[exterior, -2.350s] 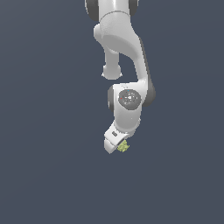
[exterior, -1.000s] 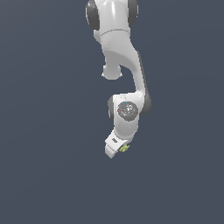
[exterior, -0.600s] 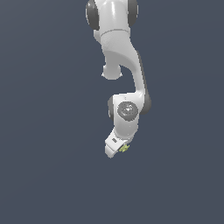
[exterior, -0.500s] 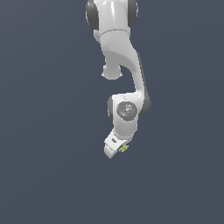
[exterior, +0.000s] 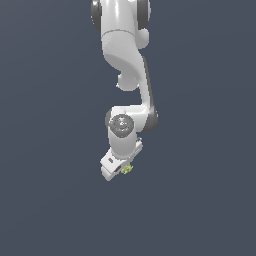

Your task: Pick up the object and move it to a goal position.

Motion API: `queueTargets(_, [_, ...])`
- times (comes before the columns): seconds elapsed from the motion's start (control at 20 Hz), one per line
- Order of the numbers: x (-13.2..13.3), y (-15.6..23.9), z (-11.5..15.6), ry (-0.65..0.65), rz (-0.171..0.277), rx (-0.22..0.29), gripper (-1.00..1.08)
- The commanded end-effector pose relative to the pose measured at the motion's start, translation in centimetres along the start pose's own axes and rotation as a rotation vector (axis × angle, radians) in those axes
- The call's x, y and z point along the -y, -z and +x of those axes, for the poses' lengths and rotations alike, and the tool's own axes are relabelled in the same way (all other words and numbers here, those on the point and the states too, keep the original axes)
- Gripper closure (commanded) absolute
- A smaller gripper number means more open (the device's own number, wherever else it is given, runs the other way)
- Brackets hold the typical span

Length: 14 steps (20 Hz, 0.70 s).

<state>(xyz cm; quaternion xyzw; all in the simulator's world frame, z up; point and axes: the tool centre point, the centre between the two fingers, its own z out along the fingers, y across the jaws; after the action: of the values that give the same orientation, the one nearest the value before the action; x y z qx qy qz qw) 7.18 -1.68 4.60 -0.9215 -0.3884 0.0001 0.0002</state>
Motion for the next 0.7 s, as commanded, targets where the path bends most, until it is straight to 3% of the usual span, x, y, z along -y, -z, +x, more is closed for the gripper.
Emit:
queueTargets(0.0, [-2.2, 0.5, -2.0, -0.001, -0.001, 0.000, 1.08])
queueTargets(0.65, [-12.8, 2.6, -10.9, -0.001, -0.001, 0.000, 1.08])
